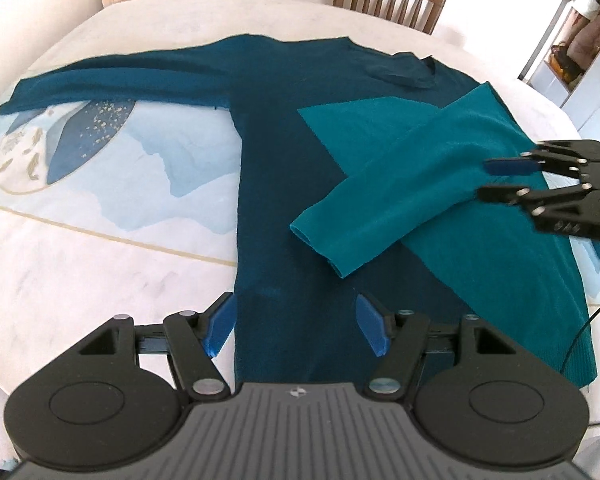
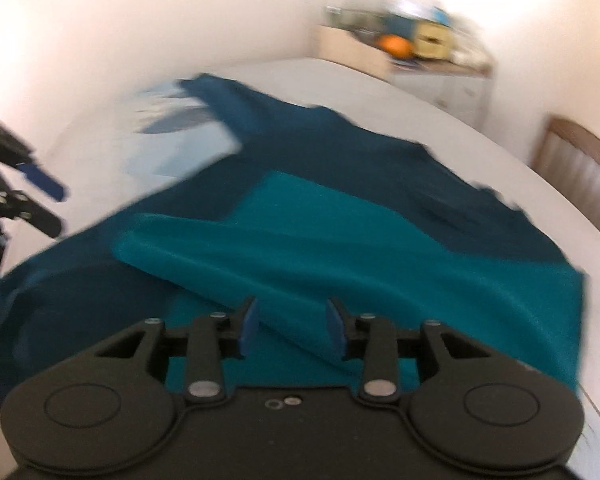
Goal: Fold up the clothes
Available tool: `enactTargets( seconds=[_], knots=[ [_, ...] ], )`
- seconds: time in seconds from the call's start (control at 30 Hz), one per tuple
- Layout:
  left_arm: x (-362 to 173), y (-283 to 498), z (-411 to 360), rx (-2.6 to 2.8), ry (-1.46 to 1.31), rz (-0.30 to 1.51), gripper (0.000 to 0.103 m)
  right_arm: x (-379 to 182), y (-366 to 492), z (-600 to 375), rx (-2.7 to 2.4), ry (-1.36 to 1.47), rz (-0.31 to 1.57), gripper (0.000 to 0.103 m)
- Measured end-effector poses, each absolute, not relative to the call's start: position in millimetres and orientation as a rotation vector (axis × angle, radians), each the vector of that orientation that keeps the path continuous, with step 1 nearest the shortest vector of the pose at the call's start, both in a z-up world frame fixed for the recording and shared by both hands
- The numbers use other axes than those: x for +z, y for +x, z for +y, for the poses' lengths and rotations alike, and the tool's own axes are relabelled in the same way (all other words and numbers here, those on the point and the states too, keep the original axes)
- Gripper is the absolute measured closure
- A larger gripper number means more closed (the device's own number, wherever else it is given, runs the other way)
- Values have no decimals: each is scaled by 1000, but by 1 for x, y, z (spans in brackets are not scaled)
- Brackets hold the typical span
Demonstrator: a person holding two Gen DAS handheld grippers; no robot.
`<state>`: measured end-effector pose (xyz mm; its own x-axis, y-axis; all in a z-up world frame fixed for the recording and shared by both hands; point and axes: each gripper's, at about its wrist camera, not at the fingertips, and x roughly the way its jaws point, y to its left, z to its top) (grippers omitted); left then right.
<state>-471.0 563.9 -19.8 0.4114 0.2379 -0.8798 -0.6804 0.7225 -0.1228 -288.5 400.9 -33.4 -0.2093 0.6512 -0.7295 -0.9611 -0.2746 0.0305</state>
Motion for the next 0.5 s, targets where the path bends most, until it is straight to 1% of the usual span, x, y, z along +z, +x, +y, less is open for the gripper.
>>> enactTargets(
  seconds=[0.17,0.33,0.5],
  knots=[
    [-31,-462,567,467,-440,988,38,-31,-344,443,1809,-770,615,0],
    [-42,-462,583,372,-431,962,38,-36,-384,474,1835,-785,697,0],
    [-52,-477,601,297,-433,959,38,-53,-416,491,1788,-902,736,0]
  ],
)
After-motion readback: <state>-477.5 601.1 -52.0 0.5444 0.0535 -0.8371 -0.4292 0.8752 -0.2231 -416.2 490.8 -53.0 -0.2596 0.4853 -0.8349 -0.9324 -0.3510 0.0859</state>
